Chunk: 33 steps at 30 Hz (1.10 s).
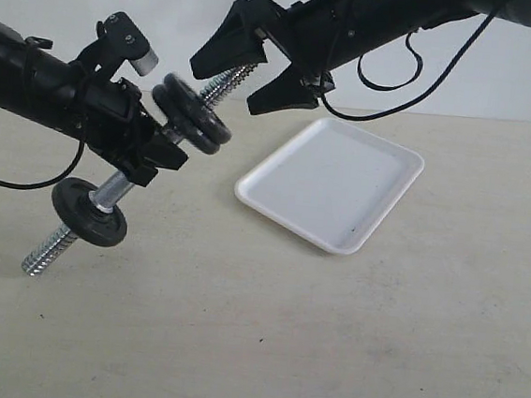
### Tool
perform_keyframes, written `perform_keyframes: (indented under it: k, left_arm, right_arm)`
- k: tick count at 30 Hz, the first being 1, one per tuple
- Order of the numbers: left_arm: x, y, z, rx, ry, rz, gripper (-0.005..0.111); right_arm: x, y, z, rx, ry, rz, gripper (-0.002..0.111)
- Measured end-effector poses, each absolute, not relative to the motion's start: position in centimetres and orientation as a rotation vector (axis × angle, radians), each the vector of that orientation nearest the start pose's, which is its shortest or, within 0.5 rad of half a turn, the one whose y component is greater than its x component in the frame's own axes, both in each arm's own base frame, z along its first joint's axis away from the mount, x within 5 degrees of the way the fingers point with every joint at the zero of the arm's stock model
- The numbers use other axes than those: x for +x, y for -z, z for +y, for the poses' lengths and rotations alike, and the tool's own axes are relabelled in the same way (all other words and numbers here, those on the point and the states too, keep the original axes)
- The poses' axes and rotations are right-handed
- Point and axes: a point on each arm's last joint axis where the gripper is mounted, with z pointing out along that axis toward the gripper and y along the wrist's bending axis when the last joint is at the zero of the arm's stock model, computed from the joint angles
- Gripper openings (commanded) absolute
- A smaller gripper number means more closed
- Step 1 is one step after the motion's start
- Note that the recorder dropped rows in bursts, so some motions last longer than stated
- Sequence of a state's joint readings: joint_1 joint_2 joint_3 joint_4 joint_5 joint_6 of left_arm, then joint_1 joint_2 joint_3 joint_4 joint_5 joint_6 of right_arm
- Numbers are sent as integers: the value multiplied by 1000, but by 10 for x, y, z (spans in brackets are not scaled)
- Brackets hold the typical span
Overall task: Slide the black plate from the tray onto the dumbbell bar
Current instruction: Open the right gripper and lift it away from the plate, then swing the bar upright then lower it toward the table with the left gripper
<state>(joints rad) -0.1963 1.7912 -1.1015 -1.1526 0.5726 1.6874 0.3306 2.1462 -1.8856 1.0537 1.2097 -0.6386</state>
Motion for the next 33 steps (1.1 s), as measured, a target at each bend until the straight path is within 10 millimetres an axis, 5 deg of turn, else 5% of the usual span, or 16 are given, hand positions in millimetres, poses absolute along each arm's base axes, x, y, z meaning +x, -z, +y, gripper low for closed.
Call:
perform_keyframes:
  k: [11,25,28,33]
  left_arm:
    - [355,-204,-114,1094,414,2057,4]
    - [355,-204,-114,1069,426,2071,4]
    - [356,-205,-115,1019,454,2080,4]
    - [361,-211,-117,652,629,2161,4]
  right_arm:
    - [420,-272,213,-785,-1297,2323,104]
    - [460,-281,131,-579,-1107,2189,104]
    - [458,-303,114,-589,-1048,2119,104]
    - [436,-353,107,-631,-1009,2009,104]
